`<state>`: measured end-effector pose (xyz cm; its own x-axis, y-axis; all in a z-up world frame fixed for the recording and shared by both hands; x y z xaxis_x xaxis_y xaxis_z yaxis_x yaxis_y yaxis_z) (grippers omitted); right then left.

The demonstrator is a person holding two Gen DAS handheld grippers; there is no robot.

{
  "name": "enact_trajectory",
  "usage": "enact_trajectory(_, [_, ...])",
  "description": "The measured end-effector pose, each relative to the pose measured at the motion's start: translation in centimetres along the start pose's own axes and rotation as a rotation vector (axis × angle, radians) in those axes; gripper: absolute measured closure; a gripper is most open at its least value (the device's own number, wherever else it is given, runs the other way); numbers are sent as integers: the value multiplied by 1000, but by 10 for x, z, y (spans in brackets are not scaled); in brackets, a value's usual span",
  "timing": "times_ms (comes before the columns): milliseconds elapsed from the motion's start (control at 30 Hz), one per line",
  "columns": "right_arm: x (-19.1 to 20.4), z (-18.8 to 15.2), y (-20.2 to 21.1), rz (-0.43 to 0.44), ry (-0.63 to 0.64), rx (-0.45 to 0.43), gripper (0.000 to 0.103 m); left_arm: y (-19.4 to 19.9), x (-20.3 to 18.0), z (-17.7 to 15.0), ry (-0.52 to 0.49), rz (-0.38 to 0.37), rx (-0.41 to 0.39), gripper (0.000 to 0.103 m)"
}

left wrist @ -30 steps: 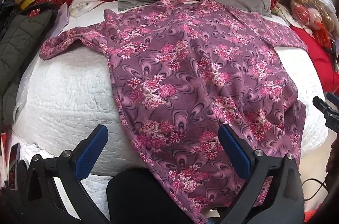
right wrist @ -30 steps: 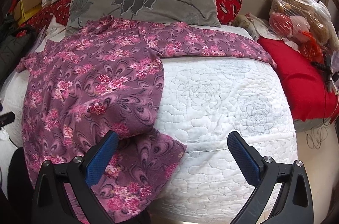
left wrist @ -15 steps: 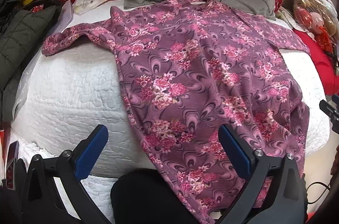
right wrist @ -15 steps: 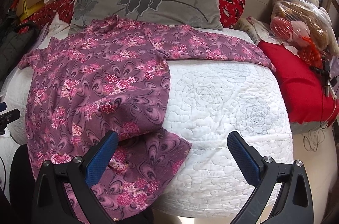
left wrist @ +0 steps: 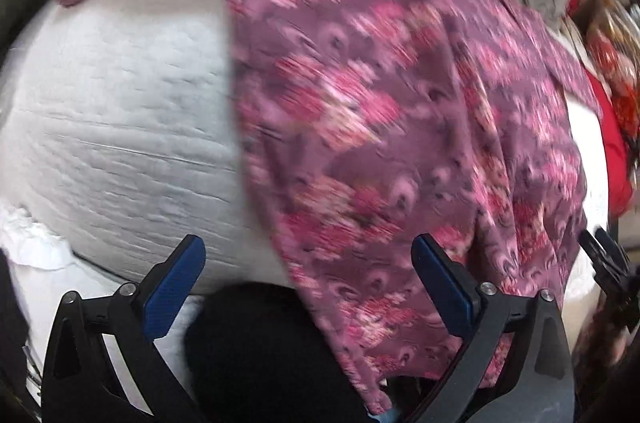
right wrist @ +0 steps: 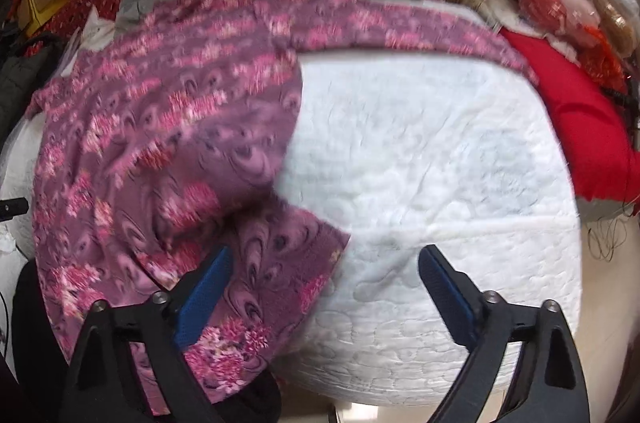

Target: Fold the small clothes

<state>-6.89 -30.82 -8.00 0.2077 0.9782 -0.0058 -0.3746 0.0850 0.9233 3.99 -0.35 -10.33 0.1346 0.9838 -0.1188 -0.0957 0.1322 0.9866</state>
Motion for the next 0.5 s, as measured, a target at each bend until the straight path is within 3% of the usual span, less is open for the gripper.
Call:
enact_trajectory(67, [3,-4,-12,15,10,31,23,-9,-15,-3,-36,-15,40,15])
enact_trajectory(100, [6,-5,-18,25,16,52,30,-14,-23,-5,-61,-4,65,28])
enact_trajectory(133, [8,-7,-24,34,21,69,32,-18,-29,-7,-82,5,81,51])
enact_trajectory(167, [10,-8,-29,29,30,77,33,-22,-34,-9,-104,20,96,63])
enact_trajectory(233, [14,-7,-25,15,57,38,56,-24,-37,-12,-131,70,97,87])
enact_trajectory(267, [15,-7,-21,24,68,19,86,-21,-35,-12,-132,65,85,95])
enact_trajectory(300, [17,-6,-18,50,70,10,100,-15,-29,-13,-113,33,74,103])
enact_trajectory(500, [15,-10,36,212,14,-70,100,39,24,-16,81,-227,40,103])
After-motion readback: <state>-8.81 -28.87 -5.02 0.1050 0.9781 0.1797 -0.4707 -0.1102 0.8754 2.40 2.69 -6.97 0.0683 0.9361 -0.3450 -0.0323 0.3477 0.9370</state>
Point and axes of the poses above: each gripper's, at about its wrist camera, not at the fingertips, and y roughly against the way its jaws point, x to its left, z to its top, the point moved 6 cm from there along -y, roughly the way its jaws point, and after that the axes turned 7 degrees about x, right-handed, at the moved point
